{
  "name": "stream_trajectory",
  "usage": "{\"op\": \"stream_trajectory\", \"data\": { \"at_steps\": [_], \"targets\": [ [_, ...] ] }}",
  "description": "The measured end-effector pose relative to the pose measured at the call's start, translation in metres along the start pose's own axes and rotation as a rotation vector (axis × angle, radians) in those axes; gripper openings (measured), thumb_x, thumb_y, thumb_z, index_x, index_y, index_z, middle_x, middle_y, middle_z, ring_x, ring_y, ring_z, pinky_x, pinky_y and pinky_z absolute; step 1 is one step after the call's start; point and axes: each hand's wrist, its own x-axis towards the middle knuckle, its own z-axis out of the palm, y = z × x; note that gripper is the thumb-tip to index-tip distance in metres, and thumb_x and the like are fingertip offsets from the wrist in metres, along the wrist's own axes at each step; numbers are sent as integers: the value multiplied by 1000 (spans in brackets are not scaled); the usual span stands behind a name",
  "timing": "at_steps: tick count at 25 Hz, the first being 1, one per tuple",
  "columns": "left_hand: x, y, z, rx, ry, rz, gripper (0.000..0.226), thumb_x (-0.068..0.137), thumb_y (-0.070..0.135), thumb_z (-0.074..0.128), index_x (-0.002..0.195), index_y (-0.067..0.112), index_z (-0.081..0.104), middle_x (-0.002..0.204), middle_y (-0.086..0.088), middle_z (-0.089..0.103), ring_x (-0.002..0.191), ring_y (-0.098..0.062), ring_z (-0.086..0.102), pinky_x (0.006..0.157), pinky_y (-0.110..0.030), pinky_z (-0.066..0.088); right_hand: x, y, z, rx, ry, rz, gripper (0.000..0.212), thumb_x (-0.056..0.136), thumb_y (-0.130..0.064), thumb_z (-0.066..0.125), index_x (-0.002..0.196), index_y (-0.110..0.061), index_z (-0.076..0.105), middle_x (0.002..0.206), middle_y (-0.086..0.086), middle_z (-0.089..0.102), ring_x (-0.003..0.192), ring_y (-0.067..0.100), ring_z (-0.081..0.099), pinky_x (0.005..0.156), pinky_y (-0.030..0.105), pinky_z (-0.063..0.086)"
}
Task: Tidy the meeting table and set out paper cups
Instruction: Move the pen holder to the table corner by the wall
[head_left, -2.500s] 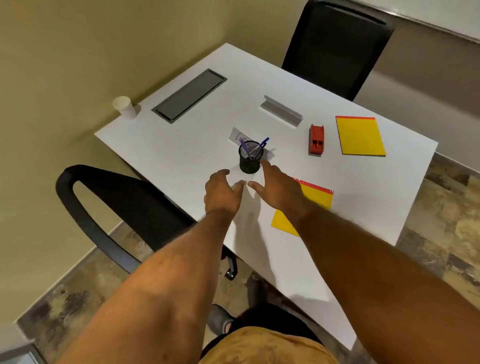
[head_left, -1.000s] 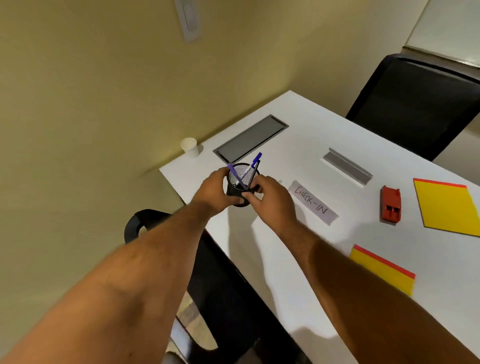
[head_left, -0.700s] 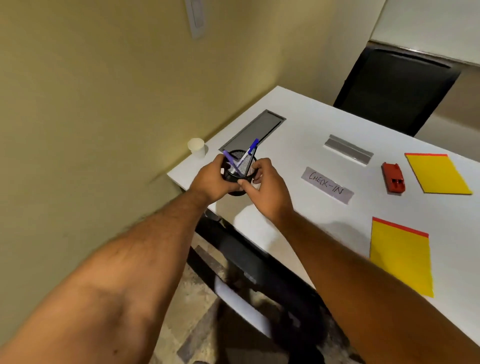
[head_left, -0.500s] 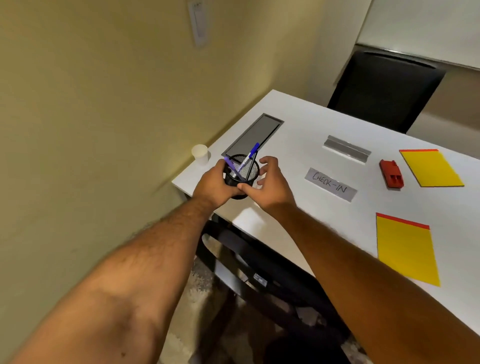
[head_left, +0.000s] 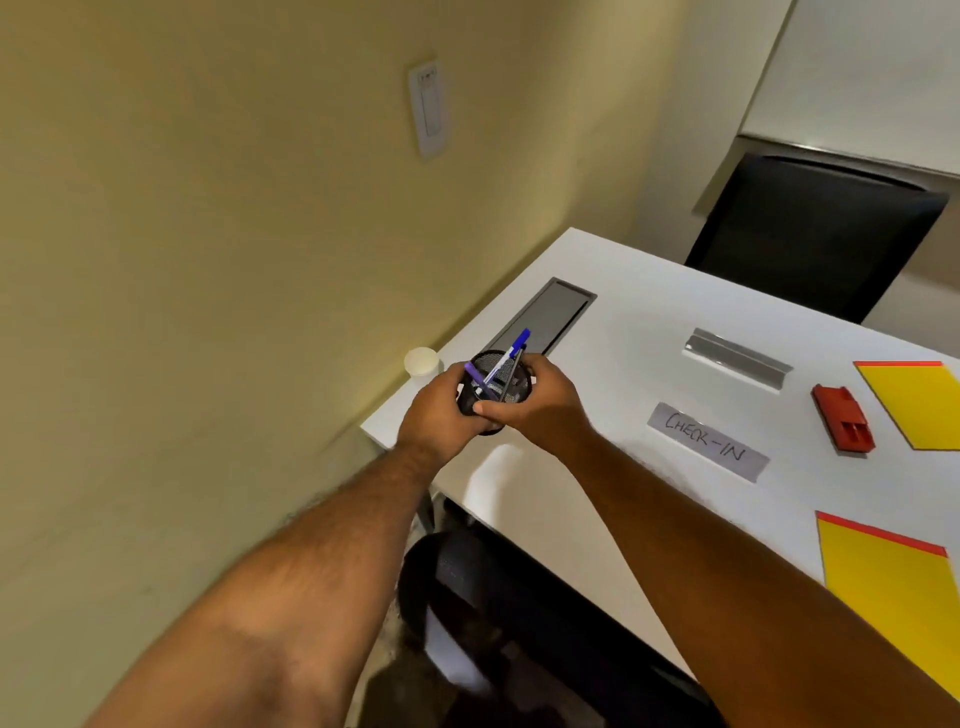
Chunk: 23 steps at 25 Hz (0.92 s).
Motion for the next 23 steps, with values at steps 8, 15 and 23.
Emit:
{"op": "stream_trajectory", "data": {
  "at_steps": [8, 15, 23],
  "targets": [
    [58, -32, 9, -33, -95, -53, 58, 82, 32, 85, 132, 27, 57, 115, 22, 60, 109, -11, 59, 79, -7, 46, 48, 7, 20, -157, 121, 69, 87, 61, -57, 90, 135, -24, 58, 124, -6, 69, 111, 13, 66, 81, 18, 53],
    [130, -89, 30, -46, -279, -179, 57, 88, 35, 79, 139, 20, 56, 136, 0, 60, 123, -22, 58, 101, -38, 50, 108, 23, 44, -193, 283, 193, 94, 61, -56, 89, 141, -23, 53, 131, -3, 64, 116, 15, 62, 90, 28, 57],
    [206, -124, 33, -96, -488, -251, 71, 86, 28, 82, 147, 21, 47, 145, 1, 52, 133, -24, 53, 103, -36, 48, 199, 40, 76, -229, 313, 271, 90, 64, -54, 88, 141, -23, 54, 129, -5, 67, 103, 7, 58, 72, 10, 44]
  ]
}}
